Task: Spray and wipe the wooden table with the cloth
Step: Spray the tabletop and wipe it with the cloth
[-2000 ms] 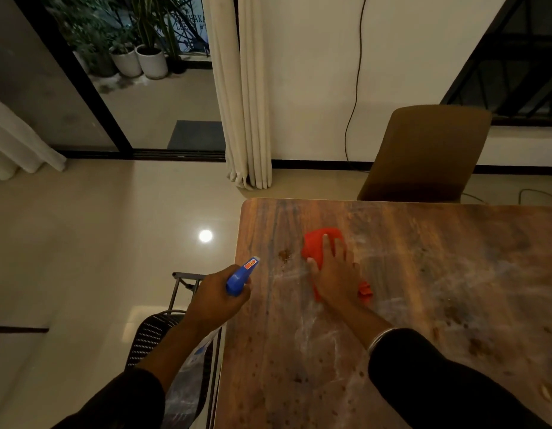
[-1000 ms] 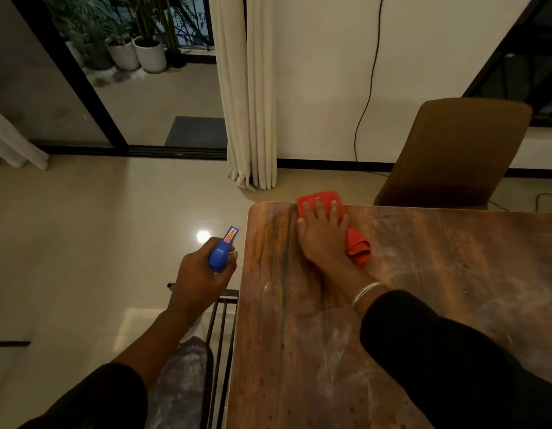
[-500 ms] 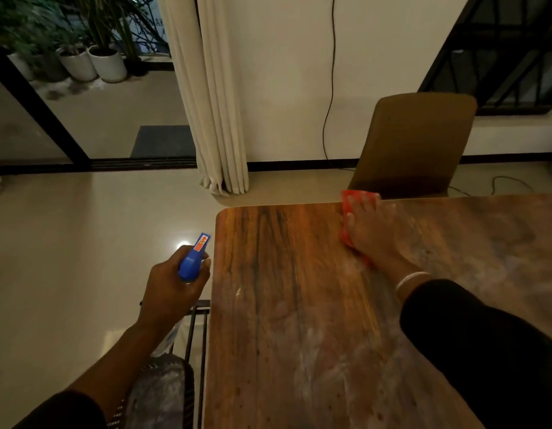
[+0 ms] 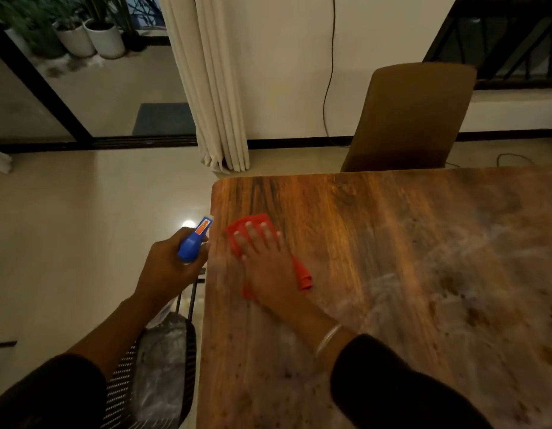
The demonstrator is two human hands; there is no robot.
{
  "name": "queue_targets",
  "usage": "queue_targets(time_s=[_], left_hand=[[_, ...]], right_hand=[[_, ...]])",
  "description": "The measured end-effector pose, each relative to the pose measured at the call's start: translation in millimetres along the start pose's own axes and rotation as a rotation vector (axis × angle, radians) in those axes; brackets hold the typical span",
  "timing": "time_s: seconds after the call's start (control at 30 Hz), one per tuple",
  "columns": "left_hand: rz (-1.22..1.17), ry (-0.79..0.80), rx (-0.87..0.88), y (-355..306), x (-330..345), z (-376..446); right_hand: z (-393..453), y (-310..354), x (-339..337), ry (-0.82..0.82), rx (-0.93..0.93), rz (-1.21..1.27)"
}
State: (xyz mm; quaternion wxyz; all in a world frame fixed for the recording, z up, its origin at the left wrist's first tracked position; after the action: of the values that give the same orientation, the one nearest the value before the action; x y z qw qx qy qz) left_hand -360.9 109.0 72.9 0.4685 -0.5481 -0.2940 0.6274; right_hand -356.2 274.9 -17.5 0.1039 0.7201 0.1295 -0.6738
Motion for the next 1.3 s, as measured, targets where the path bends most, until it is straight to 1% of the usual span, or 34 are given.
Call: queue_targets(time_s=[0.03,0.13,0.17,0.2,0.23,0.27,0.3,0.37,0.47,0.5,0.53,0.57,0.63,0.67,0.73,0.8,0.87,0.9,0.93,0.97,1.0,1.07,1.13,1.2,1.23,1.27,1.3], left_hand=[[0.0,0.004,0.009,-5,0,-4],[-0.016,0.011,0.009,-18,3,-14],[-0.017,0.014,0.012,-22,3,-18],[-0.01,0.016,0.019,-25,4,-22],[0.001,0.014,0.025,-28,3,-25],[0.011,0.011,0.031,-30,3,-27],[0.015,0.003,0.036,-33,2,-30],[0.013,-0.014,0.035,-42,0,-35],[0.039,-0.011,0.034,-56,-2,-34],[0.047,-0.004,0.038,-61,-3,-32],[0.057,0.005,0.048,-67,-3,-29],[0.071,0.009,0.062,-73,-4,-24],[0.089,0.016,0.094,-86,-3,-14],[0.085,0.022,0.108,-93,2,-10],[0.067,0.026,0.12,-104,14,-1],[0.055,0.044,0.101,-109,32,8],[0.038,0.07,0.094,-117,55,16],[0.023,0.071,0.102,-122,66,20],[0.004,0.063,0.111,-128,75,25],[-0.019,0.051,0.116,-134,86,30],[-0.038,0.038,0.115,-140,97,34],[-0.052,0.018,0.117,-153,119,44],[-0.054,0.007,0.115,-162,138,51],[-0.075,-0.019,0.11,-169,154,57],[-0.081,-0.028,0.106,-172,162,62],[-0.077,-0.035,0.114,-175,167,65],[-0.068,-0.033,0.132,-178,172,70]], right_hand=[[-12,-37,-1,-0.026,0.087,-0.009],[-66,-172,5,-0.046,0.49,-0.054],[-87,-202,5,-0.043,0.607,-0.054],[-102,-217,6,-0.039,0.691,-0.044],[-110,-213,6,-0.034,0.732,-0.034],[-110,-194,6,-0.041,0.733,-0.031],[-106,-163,4,-0.04,0.696,-0.03],[-93,-77,0,-0.014,0.517,-0.001],[-83,75,3,-0.011,0.104,0.027],[-84,106,5,0.002,0.023,0.007],[-84,118,6,0.01,-0.021,-0.009],[-83,113,9,0.02,-0.05,-0.002],[-82,71,10,0.043,-0.065,0.04],[-86,33,9,0.024,-0.023,0.043],[-100,-66,9,-0.002,0.176,0.014],[-129,-181,10,-0.003,0.436,-0.051],[-174,-283,8,0.055,0.697,-0.041],[-194,-317,7,0.078,0.804,-0.012],[-204,-333,6,0.087,0.871,0.019],[-206,-336,5,0.084,0.898,0.026],[-200,-326,5,0.068,0.887,0.019],[-170,-273,2,0.04,0.734,0.012],[-139,-193,1,-0.029,0.463,0.044],[-126,-122,8,-0.051,0.161,0.048],[-124,-108,11,-0.061,0.063,0.047],[-122,-114,12,-0.064,0.004,0.057],[-117,-139,12,-0.086,0.001,0.052]])
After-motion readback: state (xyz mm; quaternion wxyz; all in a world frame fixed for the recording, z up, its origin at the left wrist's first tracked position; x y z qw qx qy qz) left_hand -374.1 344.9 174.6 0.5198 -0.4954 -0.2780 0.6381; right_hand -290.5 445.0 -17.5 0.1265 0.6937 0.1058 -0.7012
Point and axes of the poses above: each hand's wrist, its own z-axis towards the middle knuckle, its own x-axis out of the palm, y = z × x, the point moved 8 cm from there along z, towards the middle knuckle, and after that the axes turned 14 degrees about -z, right-handed, at the moved point
